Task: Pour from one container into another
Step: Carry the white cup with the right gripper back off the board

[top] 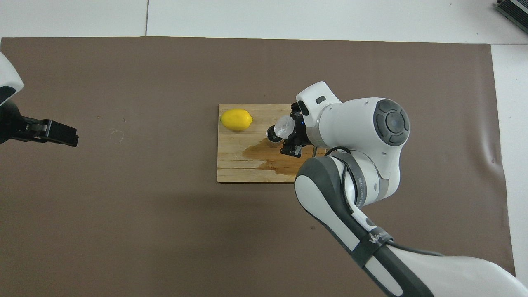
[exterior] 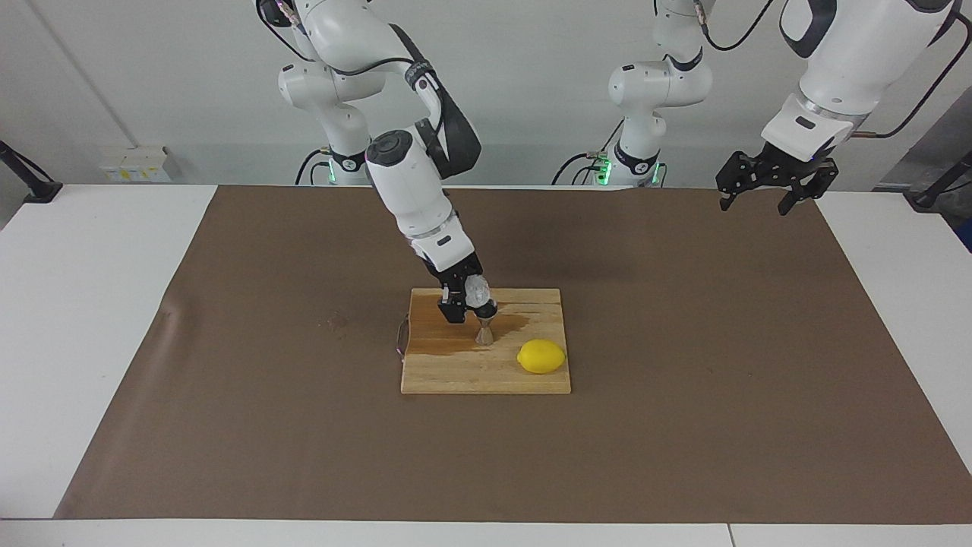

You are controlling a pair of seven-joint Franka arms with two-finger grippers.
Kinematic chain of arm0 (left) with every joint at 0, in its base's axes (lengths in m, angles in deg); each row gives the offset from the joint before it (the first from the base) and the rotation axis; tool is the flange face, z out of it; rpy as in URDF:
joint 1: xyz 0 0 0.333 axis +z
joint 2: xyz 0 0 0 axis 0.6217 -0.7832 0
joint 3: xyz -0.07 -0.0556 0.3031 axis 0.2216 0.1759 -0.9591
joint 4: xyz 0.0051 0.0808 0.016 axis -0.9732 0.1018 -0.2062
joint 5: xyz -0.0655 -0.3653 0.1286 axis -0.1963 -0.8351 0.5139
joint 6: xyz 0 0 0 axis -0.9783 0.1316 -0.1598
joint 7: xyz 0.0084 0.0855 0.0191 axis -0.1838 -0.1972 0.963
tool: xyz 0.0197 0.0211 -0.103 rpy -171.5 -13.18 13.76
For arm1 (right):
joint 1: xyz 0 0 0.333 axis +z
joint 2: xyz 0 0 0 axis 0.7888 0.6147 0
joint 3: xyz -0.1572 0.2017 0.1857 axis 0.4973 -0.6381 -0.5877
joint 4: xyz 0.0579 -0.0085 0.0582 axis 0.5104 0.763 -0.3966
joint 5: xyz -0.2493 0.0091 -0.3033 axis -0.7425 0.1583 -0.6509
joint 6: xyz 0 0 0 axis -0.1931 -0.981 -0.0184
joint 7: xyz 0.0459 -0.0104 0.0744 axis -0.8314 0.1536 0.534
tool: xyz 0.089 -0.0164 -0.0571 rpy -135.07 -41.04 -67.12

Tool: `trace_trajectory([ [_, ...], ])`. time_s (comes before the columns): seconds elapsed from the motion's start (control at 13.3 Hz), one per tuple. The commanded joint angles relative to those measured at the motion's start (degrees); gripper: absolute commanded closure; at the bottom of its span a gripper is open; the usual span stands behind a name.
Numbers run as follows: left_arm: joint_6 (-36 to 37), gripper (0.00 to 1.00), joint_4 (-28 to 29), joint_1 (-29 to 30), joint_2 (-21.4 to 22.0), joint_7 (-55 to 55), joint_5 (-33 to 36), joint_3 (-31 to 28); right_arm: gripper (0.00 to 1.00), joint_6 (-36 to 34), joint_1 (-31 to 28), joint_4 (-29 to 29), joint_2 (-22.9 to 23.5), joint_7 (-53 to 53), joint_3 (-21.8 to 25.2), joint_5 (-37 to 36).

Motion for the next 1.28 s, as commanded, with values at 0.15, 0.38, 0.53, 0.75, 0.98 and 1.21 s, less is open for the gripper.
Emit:
trace_trajectory([
  [0.15,0.5,0.00,1.1,0.7,1.4,-0.6,-0.8,0.2,0.94,-2.3,-5.8,1.4,-1.2,21.7,-0.6,18.6],
  [0.38,0.5,0.00,1.1,0.7,1.4,-0.6,-0.8,0.2,0.95,-7.4,-9.9,2.6,-2.1,29.0,-0.6,24.5],
  [0.53,0.5,0.00,1.1,0.7,1.4,-0.6,-0.8,0.2,0.94,-11.0,-13.0,3.1,-2.5,33.3,-0.6,25.7],
  [0.75,0.5,0.00,1.1,0.7,1.4,-0.6,-0.8,0.2,0.95,-17.9,-18.9,5.5,-3.3,41.2,-0.6,29.9],
  [0.98,0.5,0.00,1.1,0.7,1.4,-0.6,-0.8,0.2,0.95,-20.2,-23.5,7.3,-3.2,49.3,-0.5,31.4],
  [1.21,0.5,0.00,1.1,0.7,1.4,-0.6,-0.8,0.2,0.95,-22.8,-28.3,10.1,-1.5,56.1,-0.6,31.8],
])
